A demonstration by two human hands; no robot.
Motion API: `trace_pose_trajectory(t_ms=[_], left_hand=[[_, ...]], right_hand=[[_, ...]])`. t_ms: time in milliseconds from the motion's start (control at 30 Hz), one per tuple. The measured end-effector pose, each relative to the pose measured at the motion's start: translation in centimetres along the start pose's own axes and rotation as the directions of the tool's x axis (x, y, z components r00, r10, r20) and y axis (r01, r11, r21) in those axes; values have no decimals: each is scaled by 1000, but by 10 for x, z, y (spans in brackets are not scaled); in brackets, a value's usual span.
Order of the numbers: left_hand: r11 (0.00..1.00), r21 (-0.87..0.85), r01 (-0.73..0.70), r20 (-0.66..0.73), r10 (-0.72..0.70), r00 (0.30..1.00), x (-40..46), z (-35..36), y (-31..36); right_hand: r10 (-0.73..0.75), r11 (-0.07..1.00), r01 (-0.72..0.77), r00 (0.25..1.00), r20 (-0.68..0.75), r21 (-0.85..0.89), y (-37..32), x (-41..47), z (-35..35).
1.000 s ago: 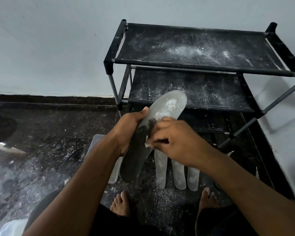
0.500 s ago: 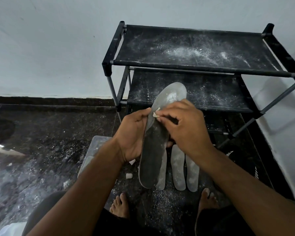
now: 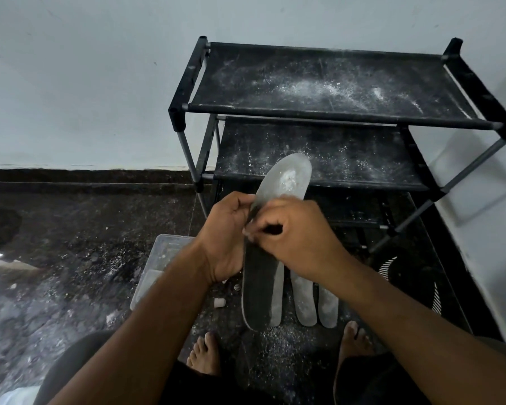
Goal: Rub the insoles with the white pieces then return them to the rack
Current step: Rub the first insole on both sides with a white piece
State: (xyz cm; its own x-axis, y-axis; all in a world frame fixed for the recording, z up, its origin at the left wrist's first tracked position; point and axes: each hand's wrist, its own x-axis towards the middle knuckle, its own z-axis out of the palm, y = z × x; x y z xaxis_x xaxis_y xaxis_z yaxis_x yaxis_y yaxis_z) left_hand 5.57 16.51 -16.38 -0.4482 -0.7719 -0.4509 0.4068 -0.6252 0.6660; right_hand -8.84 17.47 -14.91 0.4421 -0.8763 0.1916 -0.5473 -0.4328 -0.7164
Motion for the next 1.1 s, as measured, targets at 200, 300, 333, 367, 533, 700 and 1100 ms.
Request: trace_pose_trajectory(t_ms=[200, 300, 333, 367, 533, 700, 1100], left_hand=[[1000, 5, -1, 49, 1, 999, 1, -5, 3], [1000, -5, 10, 19, -10, 1000, 4, -3, 0], [1000, -5, 0, 6, 0, 1000, 5, -4, -1], [1000, -2, -18, -15, 18, 1000, 5, -4, -1], [1000, -10, -5, 53, 6, 999, 4, -9, 3], [999, -26, 20, 6, -20, 1000, 5, -6, -1], [1000, -10, 27, 95, -26, 995, 0, 0, 2]], right_hand=[[9, 1000, -7, 970, -244, 12, 5, 3, -15], [-2, 999, -6, 987, -158, -47, 4, 4, -6], [3, 1000, -3, 998, -61, -5, 2, 1, -2], [3, 999, -4, 1000, 22, 42, -1, -1, -1], [24, 997, -7, 978, -209, 78, 4, 4, -16], [28, 999, -27, 999, -18, 37, 1, 2, -3], [-74, 993, 75, 997, 18, -91, 10, 2, -4]])
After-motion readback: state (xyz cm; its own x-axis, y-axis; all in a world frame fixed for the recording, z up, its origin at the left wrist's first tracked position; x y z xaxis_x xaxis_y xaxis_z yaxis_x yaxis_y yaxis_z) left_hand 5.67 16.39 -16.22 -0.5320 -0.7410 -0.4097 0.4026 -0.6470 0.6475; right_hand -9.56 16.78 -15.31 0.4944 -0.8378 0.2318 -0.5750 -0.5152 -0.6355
